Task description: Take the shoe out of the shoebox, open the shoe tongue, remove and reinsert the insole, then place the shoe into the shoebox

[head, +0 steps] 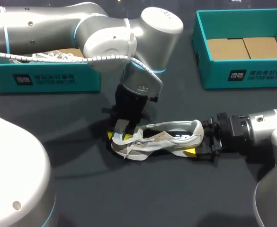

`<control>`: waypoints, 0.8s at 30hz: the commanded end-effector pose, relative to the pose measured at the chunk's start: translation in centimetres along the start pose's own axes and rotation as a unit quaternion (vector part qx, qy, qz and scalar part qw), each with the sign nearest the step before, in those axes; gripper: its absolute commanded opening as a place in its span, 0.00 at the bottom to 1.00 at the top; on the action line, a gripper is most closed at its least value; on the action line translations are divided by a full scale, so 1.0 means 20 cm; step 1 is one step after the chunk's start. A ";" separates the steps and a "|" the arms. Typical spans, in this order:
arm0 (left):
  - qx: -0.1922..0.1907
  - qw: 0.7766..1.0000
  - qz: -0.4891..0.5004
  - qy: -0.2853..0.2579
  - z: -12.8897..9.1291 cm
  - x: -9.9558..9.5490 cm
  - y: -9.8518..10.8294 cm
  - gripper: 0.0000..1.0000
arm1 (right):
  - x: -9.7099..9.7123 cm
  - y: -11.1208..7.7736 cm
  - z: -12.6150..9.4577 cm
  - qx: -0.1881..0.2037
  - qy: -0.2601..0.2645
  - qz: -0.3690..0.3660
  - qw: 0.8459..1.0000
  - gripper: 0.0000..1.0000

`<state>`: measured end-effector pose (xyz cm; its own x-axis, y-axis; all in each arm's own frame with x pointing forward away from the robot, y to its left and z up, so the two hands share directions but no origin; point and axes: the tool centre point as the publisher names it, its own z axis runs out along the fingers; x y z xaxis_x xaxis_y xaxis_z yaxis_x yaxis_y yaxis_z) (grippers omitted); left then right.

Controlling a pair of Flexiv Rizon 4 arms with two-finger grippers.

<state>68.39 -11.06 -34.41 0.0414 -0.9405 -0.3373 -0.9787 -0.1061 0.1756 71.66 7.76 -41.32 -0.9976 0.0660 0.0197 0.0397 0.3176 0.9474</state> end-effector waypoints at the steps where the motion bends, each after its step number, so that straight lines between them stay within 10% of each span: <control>1: 0.021 1.000 0.008 0.019 -0.06 -0.04 0.05 0.52 | 0.00 0.01 0.00 0.002 0.000 0.000 1.000 0.00; 24: 0.143 0.970 0.133 0.145 -0.60 0.21 0.09 0.77 | 0.00 0.01 0.00 0.002 0.000 0.000 1.000 0.00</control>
<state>69.32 -19.14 -24.94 -0.1832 -0.9814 -0.0570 -0.9816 0.1858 -0.0441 71.66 7.75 -41.34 -0.9976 0.0661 0.0198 0.0398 0.3177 0.9474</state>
